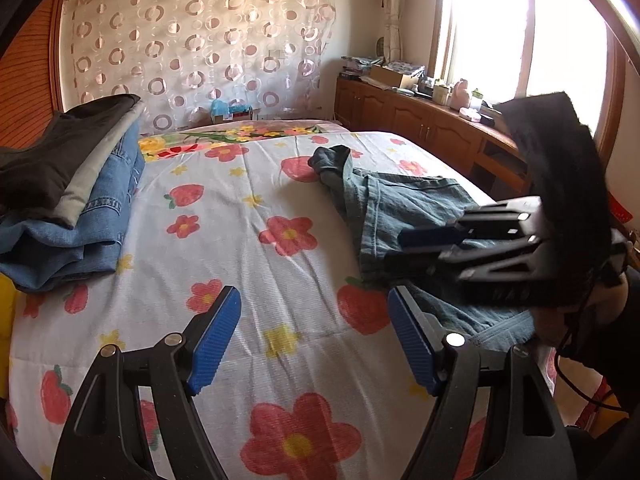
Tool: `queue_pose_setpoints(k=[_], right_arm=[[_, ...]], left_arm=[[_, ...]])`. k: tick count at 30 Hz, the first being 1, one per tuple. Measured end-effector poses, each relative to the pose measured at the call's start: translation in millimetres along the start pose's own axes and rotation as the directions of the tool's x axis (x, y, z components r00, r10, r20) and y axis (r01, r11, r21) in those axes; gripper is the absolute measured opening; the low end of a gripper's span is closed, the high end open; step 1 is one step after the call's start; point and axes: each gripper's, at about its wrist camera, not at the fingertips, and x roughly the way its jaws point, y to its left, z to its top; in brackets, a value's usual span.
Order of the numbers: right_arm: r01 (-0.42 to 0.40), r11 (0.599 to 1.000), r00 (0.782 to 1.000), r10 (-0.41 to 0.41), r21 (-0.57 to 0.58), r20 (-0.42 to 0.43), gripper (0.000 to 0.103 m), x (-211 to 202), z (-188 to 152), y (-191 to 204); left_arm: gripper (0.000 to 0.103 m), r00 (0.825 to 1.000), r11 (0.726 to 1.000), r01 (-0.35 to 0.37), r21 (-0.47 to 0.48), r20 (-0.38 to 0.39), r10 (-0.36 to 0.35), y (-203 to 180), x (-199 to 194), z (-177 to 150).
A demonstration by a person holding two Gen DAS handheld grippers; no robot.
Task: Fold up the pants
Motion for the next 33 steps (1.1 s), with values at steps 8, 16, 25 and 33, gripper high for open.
queue_pose_setpoints(k=[8, 16, 25, 33], right_arm=[[-0.001, 1.0, 1.0, 0.002, 0.018, -0.024, 0.005, 9.3, 4.0, -7.3], [0.021, 0.99, 0.995, -0.034, 0.136, 0.095, 0.004, -26.1, 6.0, -42.1], [0.13, 0.97, 0.985, -0.151, 0.206, 0.088, 0.005, -43.5, 1.9, -97.1], [0.188, 0.944, 0.98, -0.197, 0.27, 0.008, 0.022, -28.9, 6.1, -128.6]], left_arm=[[0.077, 1.0, 1.0, 0.0, -0.009, -0.001, 0.0, 4.6, 0.3, -0.8], [0.077, 1.0, 0.999, 0.019, 0.037, -0.016, -0.019, -7.6, 7.2, 2.8], [0.077, 0.995, 0.992, 0.08, 0.1, -0.068, -0.074, -34.7, 31.1, 13.4], [0.077, 0.984, 0.988, 0.093, 0.12, -0.163, -0.073, -49.1, 56.8, 7.3]])
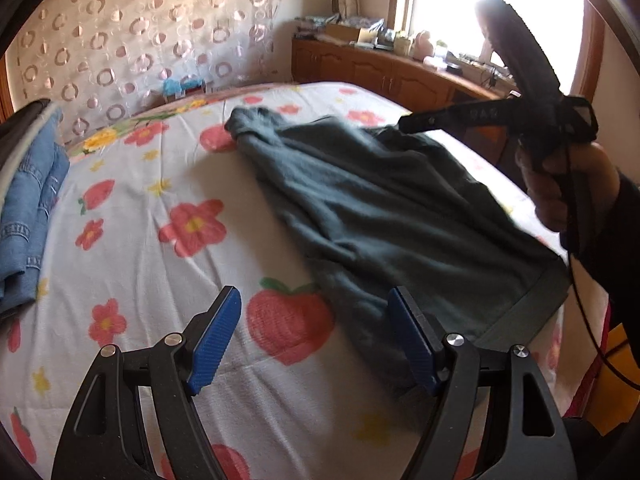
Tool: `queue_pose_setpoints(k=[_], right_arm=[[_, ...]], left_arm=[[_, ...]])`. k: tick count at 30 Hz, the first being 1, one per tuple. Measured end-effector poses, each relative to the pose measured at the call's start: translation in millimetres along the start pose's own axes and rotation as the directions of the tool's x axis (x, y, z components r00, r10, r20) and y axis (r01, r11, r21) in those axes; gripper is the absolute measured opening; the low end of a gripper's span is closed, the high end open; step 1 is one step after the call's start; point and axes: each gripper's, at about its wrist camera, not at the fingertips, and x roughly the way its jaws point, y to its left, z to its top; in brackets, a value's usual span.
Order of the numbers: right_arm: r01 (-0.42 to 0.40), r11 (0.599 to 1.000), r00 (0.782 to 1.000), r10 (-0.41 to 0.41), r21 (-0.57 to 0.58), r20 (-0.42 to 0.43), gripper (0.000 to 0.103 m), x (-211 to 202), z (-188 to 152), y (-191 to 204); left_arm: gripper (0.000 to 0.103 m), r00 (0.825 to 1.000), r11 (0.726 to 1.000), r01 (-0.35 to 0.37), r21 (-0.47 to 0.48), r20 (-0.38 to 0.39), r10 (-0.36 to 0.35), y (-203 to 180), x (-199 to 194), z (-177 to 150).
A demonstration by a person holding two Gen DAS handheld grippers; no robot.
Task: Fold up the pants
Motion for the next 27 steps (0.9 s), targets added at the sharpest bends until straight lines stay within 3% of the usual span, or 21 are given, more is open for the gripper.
queue_pose_setpoints(k=[1, 4, 14, 15, 16, 17, 23, 27], right_arm=[[0.003, 1.0, 1.0, -0.003, 0.013, -0.004, 0.028, 2.0, -0.4, -4.0], [0.005, 0.999, 1.0, -0.005, 0.036, -0.007, 0.03, 2.8, -0.9, -11.8], [0.032, 0.999, 0.999, -0.032, 0.007, -0.033, 0.03, 15.1, -1.0, -13.4], [0.044, 0.999, 0.998, -0.044, -0.006, -0.038, 0.03, 16.9, -0.2, -11.1], [0.053, 0.998, 0.998, -0.054, -0.018, -0.04, 0.008, 16.9, -0.2, -9.3], [0.054, 0.998, 0.998, -0.055, -0.032, -0.037, 0.003, 16.2, 0.4, -7.6], [0.089, 0.995, 0.994, -0.086, -0.05, 0.072, 0.003, -12.9, 11.8, -8.9], [0.136, 0.99, 0.988, -0.134, -0.029, 0.072, 0.003, -15.2, 14.7, -23.9]], left_arm=[[0.077, 1.0, 1.0, -0.008, -0.002, -0.008, 0.008, 0.2, 1.6, -1.1], [0.077, 1.0, 1.0, -0.003, -0.01, -0.021, 0.002, 1.4, 2.9, -2.6], [0.077, 0.999, 1.0, -0.023, 0.016, -0.022, 0.023, -4.2, 5.3, -3.8], [0.077, 0.999, 1.0, -0.023, 0.017, -0.022, 0.023, -4.2, 5.9, -3.3], [0.077, 1.0, 1.0, -0.022, 0.016, -0.021, 0.023, -3.8, 5.8, -3.3], [0.077, 1.0, 1.0, -0.022, 0.016, -0.021, 0.022, -4.1, 5.7, -3.4], [0.077, 0.999, 0.999, -0.027, 0.016, -0.02, 0.028, -4.0, 6.3, -3.1], [0.077, 1.0, 1.0, -0.018, 0.005, -0.014, 0.018, -2.6, 4.4, -3.5]])
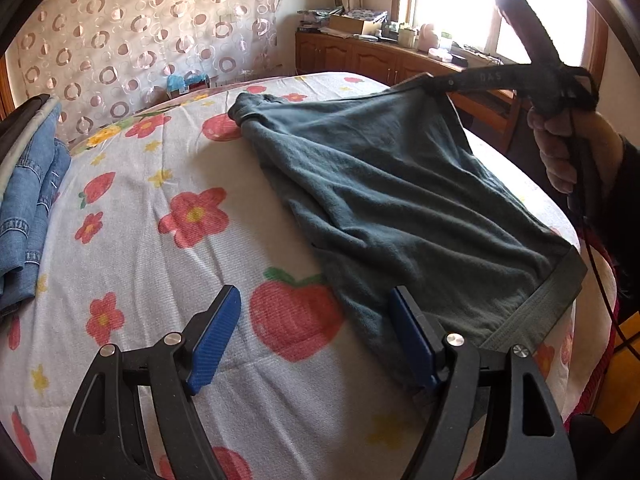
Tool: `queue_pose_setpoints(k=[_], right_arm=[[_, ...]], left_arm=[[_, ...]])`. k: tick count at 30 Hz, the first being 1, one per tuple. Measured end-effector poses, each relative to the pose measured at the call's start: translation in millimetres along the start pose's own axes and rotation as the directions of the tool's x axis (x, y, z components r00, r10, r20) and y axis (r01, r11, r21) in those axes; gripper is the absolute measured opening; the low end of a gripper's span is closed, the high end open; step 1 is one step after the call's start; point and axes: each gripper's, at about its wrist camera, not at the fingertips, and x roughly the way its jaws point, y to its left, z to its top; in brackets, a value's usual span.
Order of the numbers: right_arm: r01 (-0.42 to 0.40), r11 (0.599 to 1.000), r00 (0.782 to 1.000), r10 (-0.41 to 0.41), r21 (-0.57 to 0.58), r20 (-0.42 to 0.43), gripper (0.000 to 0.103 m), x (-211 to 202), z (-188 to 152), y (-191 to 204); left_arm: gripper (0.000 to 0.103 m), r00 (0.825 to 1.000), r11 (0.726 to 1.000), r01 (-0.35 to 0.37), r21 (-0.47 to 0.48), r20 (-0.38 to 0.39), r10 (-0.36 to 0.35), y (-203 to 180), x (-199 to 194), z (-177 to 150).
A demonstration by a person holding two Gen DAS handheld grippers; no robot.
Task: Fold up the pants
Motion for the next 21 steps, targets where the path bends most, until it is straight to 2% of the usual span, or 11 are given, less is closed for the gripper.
queue_pose_setpoints(k=[11, 15, 18, 21], right_arm=[[0.089, 0.995, 0.996, -0.089, 0.043, -0.004, 0.003, 10.3, 1.9, -8.9], [0.073, 0.996, 0.997, -0.071, 0.056, -0.02, 0.004, 15.4, 3.0, -2.7], [0.082, 0.995, 0.996, -0.08, 0.051, -0.04, 0.026, 13.9, 1.5, -5.8], [0.067, 0.997, 0.997, -0.066, 0.037, -0.036, 0.026, 1.1, -4.9, -5.6]], left_arm=[[0.077, 1.0, 1.0, -0.002, -0.008, 0.003, 0.002, 4.4, 0.8, -0.1], [0.077, 1.0, 1.0, -0.007, -0.003, 0.003, 0.007, 5.1, 1.9, -0.1], [0.077, 1.0, 1.0, -0.011, 0.001, 0.002, 0.011, 4.5, 2.5, -0.1], [0.077, 1.0, 1.0, -0.014, 0.002, 0.003, 0.014, 3.9, 2.8, -0.4]])
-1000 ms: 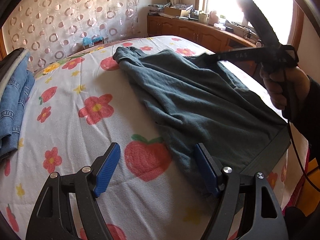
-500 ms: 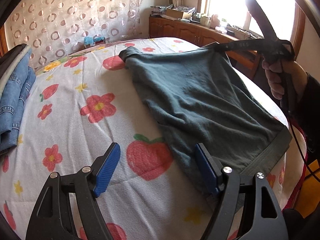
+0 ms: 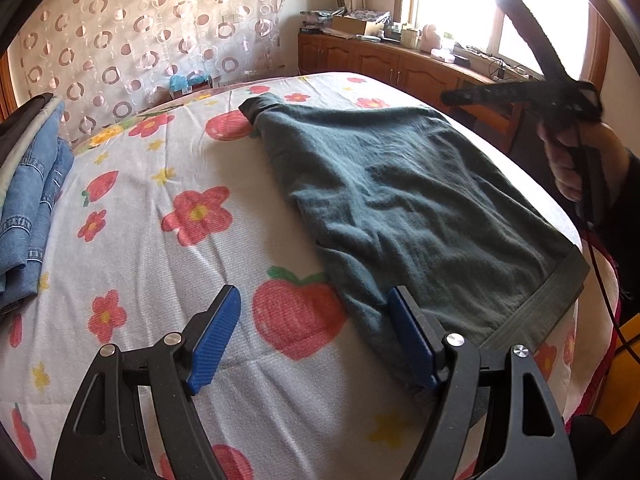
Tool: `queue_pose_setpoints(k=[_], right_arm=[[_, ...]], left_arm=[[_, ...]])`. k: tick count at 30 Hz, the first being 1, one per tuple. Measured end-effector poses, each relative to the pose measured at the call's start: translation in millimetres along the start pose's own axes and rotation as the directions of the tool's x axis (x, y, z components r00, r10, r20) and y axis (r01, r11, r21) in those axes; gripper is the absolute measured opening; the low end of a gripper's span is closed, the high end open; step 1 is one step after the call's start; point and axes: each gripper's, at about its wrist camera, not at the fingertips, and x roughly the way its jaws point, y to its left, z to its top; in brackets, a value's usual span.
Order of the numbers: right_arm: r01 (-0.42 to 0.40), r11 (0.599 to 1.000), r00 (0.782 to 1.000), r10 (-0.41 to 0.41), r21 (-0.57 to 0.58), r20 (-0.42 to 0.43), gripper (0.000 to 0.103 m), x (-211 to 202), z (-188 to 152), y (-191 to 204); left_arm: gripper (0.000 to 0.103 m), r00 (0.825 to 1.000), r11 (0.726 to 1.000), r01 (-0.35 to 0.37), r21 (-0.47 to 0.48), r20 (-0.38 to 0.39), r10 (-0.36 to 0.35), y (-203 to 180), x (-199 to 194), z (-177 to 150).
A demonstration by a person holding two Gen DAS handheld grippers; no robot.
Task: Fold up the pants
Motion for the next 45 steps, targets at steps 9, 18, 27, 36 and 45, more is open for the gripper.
queue_pose_setpoints(k=[9, 18, 27, 36, 45], right_arm=[[-0.049, 0.999, 0.999, 0.049, -0.014, 0.017, 0.026, -69.1, -60.9, 8.0], [-0.104, 0.995, 0.995, 0.104, 0.004, -0.005, 0.037, -115.8, -114.8, 14.5], [-0.108, 0.993, 0.993, 0.109, 0.041, -0.034, 0.037, -136.7, -137.8, 16.3], [-0.124, 0.991, 0.991, 0.126, 0.053, -0.037, 0.036, -137.9, -150.3, 28.2], [-0.139, 0.99, 0.99, 0.139, 0.03, 0.013, 0.011, -149.4, -146.8, 34.9]], left_arm=[[0.077, 1.0, 1.0, -0.003, 0.0, 0.0, 0.003, -1.1, 0.5, 0.1], [0.077, 1.0, 1.0, -0.004, 0.0, 0.0, 0.004, -1.0, 0.0, -0.3], [0.077, 0.999, 1.0, 0.006, -0.001, 0.036, -0.006, -4.8, -20.8, -7.4], [0.053, 0.992, 0.992, 0.121, 0.021, 0.036, -0.122, -20.9, -43.0, -22.3], [0.021, 0.984, 0.983, 0.176, 0.051, 0.009, -0.176, -35.3, -41.5, -26.5]])
